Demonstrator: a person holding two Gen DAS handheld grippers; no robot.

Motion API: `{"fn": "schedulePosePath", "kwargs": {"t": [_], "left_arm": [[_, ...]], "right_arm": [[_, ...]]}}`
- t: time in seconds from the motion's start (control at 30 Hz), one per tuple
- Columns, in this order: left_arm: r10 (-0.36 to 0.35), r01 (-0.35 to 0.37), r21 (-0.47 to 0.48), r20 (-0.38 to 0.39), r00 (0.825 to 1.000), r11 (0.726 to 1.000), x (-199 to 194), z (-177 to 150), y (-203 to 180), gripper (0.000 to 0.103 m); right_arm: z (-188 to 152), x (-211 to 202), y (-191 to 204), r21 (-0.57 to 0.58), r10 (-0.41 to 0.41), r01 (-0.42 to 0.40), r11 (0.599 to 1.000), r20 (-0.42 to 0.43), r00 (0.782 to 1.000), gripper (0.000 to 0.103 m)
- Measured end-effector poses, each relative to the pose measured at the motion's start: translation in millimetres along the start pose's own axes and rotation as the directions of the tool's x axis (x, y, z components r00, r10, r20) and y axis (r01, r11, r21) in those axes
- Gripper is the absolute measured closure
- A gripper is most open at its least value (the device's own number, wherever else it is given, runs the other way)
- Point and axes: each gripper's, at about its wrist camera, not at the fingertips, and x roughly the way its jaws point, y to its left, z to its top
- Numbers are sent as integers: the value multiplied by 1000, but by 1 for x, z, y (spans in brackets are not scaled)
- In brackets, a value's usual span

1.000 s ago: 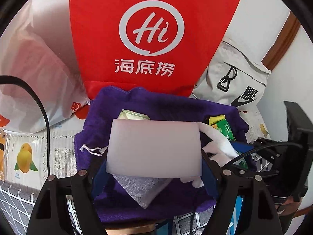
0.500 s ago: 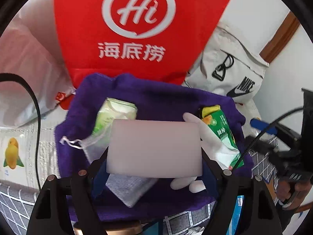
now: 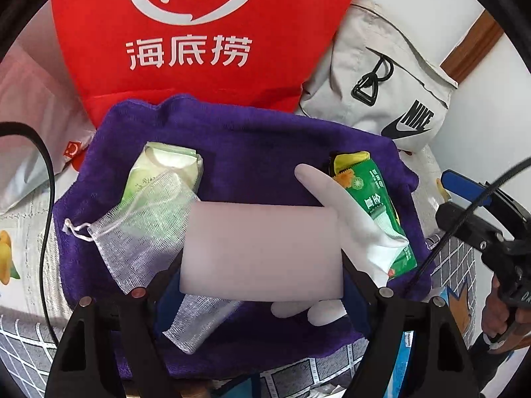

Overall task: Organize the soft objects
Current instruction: 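Open both grippers to release the glove and sponge block on the towel, then move the right gripper to the white tomato-print snack packet and grasp it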

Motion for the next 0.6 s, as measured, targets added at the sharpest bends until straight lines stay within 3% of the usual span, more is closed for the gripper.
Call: {"fn": "schedulePosePath", "kwargs": {"t": [0.13, 0.33, 0.6], "left_arm": [[-4, 4, -16, -18, 1000, 1000, 4, 1, 0, 12], [1, -2, -48, -10, 1000, 999, -1, 4, 3, 12], [16, -10, -78, 84, 996, 997, -38, 6, 14, 12]], "right_arm": [[0, 0, 4, -15, 1, -1, 1000, 1, 1000, 31], [1, -3, 3, -22, -1, 2, 1000, 9, 1000, 31], [1, -19, 2, -14, -17, 18, 1000, 41, 999, 31]]}}
